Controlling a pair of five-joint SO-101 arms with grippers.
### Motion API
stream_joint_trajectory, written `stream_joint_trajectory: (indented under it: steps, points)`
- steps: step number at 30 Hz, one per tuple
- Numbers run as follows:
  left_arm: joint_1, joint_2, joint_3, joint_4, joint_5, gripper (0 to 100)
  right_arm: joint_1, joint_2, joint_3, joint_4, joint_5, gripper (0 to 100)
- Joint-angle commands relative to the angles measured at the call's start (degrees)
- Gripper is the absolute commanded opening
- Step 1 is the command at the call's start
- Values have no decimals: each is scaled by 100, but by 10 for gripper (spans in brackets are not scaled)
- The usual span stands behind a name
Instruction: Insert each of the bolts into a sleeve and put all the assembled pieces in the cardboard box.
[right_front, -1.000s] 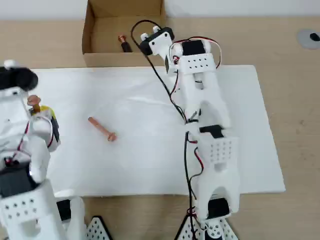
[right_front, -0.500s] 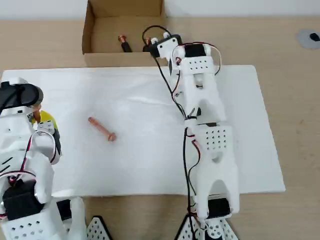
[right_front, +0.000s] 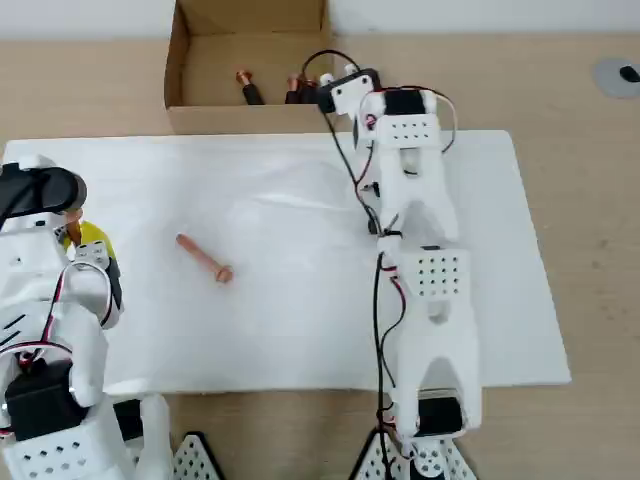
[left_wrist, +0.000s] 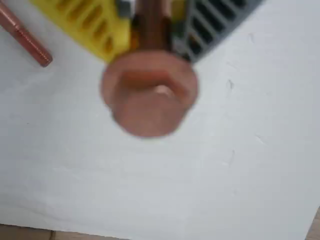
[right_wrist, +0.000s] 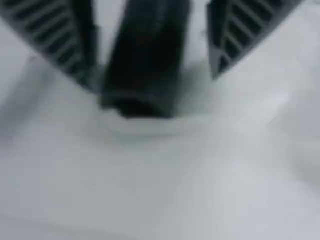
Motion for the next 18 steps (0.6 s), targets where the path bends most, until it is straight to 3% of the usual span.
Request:
stream_joint_trajectory:
  steps: [1, 18]
  points:
    - [53, -84, -18, -132, -26, 9, 66, 48, -4, 62, -35, 127]
    - [53, -110, -18, -132, -35, 9, 31, 48, 13, 220, -9, 125]
